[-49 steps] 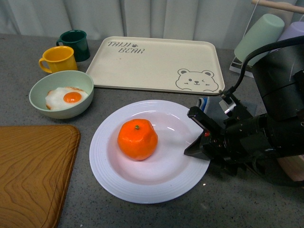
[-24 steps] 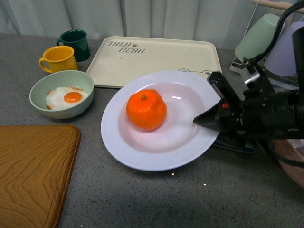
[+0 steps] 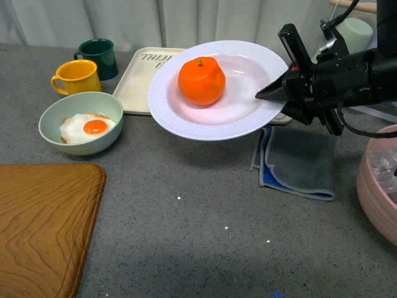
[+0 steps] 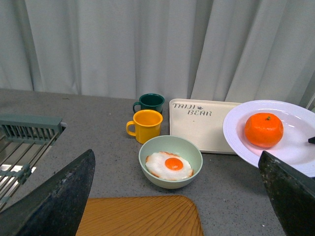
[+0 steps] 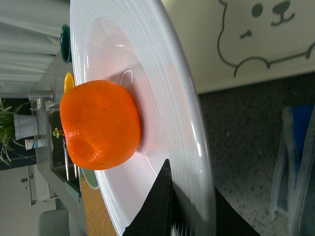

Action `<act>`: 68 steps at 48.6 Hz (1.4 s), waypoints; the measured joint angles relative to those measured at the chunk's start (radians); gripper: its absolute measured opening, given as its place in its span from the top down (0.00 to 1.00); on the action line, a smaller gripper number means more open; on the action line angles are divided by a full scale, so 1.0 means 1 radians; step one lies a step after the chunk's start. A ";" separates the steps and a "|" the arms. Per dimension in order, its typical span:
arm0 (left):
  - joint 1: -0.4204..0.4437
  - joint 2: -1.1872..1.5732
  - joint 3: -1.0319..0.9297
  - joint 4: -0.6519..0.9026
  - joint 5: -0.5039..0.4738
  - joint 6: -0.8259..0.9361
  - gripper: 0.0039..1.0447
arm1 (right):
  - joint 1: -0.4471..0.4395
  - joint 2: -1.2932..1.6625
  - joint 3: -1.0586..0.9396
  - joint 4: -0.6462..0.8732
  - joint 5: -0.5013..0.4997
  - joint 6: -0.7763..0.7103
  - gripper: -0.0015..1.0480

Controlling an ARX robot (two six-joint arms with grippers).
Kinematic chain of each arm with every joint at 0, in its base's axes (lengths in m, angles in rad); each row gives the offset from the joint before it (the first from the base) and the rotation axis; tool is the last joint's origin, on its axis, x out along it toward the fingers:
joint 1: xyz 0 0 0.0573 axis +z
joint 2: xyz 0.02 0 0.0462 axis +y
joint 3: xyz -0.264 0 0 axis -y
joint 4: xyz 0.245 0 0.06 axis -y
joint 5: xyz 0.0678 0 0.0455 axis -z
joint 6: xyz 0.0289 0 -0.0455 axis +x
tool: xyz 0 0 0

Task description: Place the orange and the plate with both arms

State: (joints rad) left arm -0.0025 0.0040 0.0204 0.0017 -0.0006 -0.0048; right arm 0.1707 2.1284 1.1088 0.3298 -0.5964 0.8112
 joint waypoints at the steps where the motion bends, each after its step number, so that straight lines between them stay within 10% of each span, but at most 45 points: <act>1: 0.000 0.000 0.000 0.000 0.000 0.000 0.06 | -0.003 0.017 0.024 -0.009 -0.002 0.000 0.96; 35: 0.000 0.000 0.000 0.000 0.000 0.000 0.06 | 0.019 0.473 0.790 -0.435 0.039 -0.028 0.96; 62: 0.000 0.000 0.000 0.000 0.000 0.000 0.06 | 0.008 0.228 0.512 -0.317 0.319 -0.453 0.09; 68: 0.000 0.000 0.000 0.000 0.000 0.000 0.06 | 0.015 0.053 0.332 -0.180 0.424 -0.594 0.09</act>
State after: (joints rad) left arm -0.0025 0.0040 0.0204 0.0017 -0.0002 -0.0048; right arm 0.1856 2.1818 1.4406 0.1497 -0.1726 0.2176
